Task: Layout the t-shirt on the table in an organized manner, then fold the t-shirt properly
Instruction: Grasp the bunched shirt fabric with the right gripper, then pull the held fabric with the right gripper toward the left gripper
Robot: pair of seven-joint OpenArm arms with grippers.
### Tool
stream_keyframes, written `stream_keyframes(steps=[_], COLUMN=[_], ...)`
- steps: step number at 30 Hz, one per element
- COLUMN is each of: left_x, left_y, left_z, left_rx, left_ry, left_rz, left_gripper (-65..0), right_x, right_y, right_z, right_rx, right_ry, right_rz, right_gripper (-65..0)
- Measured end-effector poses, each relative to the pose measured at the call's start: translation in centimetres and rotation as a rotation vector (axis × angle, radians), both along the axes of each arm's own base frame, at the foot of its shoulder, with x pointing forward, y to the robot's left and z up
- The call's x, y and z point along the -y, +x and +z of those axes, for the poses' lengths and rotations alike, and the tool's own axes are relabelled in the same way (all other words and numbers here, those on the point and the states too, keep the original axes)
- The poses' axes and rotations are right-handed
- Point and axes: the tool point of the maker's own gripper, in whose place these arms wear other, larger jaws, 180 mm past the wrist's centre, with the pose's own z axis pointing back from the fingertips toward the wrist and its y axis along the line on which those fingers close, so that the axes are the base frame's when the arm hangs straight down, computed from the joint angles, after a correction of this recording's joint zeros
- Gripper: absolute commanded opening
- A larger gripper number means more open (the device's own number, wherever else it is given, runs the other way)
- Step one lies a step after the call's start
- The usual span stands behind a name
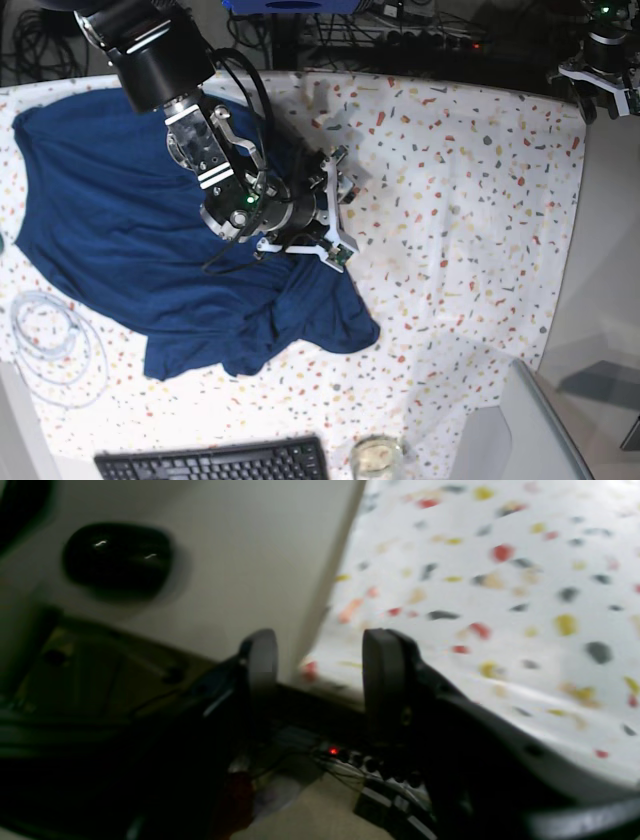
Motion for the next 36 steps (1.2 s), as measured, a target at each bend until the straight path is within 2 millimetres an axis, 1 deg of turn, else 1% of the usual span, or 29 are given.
stream_keyframes(steps=[4,6,7,8,9,11,13,14,16,17,22,24,26,29,30,32,36], left_x=[0.1,0.2,0.2,0.3,0.4,0.5,0.5,0.5,0.5,0.5,0.5,0.4,0.4,0.4,0.4,0.4,0.4], left_y=[0.1,0.1,0.1,0.1,0.2,0.2,0.2,0.2,0.3,0.4,0.4,0.4,0.5,0.5,0.5,0.5,0.5], left_z=[-0.1,-0.1,-0.1,-0.1,-0.2,-0.2,-0.2,-0.2,-0.2,-0.2,-0.2,-0.2,-0.1,-0.1,-0.1,-0.1,-0.1], left_rx=[0.002,0.002,0.001,0.001,0.001,0.000,0.000,0.000,0.002,0.004,0.004,0.004,0.006,0.006,0.007,0.006,0.006], left_ry=[-0.003,-0.004,-0.004,-0.005,-0.007,-0.009,-0.009,-0.009,-0.009,-0.009,-0.009,-0.008,-0.008,-0.007,-0.008,-0.008,-0.007], left_rz=[-0.001,-0.002,-0.004,-0.005,-0.007,-0.010,-0.010,-0.009,-0.010,-0.009,-0.010,-0.011,-0.011,-0.010,-0.010,-0.010,-0.011], left_gripper=[-38.2,-38.2,-38.2,-38.2,-38.2,-38.2,-38.2,-38.2,-38.2,-38.2,-38.2,-38.2,-38.2,-38.2,-38.2,-38.2,-38.2], right_x=[0.6,0.8,0.9,0.9,0.9,0.9,1.0,1.0,0.7,0.5,-0.9,-1.4,-2.6,-3.8,-4.0,-4.1,-4.1], right_y=[0.2,0.0,-0.2,-0.3,-0.3,-0.6,-0.7,-0.8,-1.2,-1.4,-3.1,-4.4,-6.2,-10.0,-11.1,-12.8,-14.6], right_z=[-0.9,-1.3,-1.5,-1.8,-2.0,-2.5,-2.6,-2.6,-2.2,-1.8,1.0,1.7,2.7,3.6,3.6,3.4,2.4], right_rx=[-0.008,-0.021,-0.026,-0.032,-0.036,-0.044,-0.047,-0.046,-0.038,-0.028,0.022,0.023,0.037,0.048,0.043,0.037,0.025], right_ry=[-0.010,-0.016,-0.019,-0.020,-0.016,-0.013,-0.013,-0.009,0.001,0.011,0.074,0.046,0.060,0.081,0.085,0.074,0.039], right_rz=[-0.034,-0.037,-0.038,-0.038,-0.040,-0.042,-0.044,-0.045,-0.045,-0.047,-0.042,0.007,0.067,0.165,0.192,0.242,0.320], right_gripper=[-28.8,-29.1,-30.3,-32.9,-37.7,-50.0,-64.7,-65.0,-62.9,-64.7,-65.0,-65.0,-65.0,-65.0,-65.0,-65.0,-64.5])
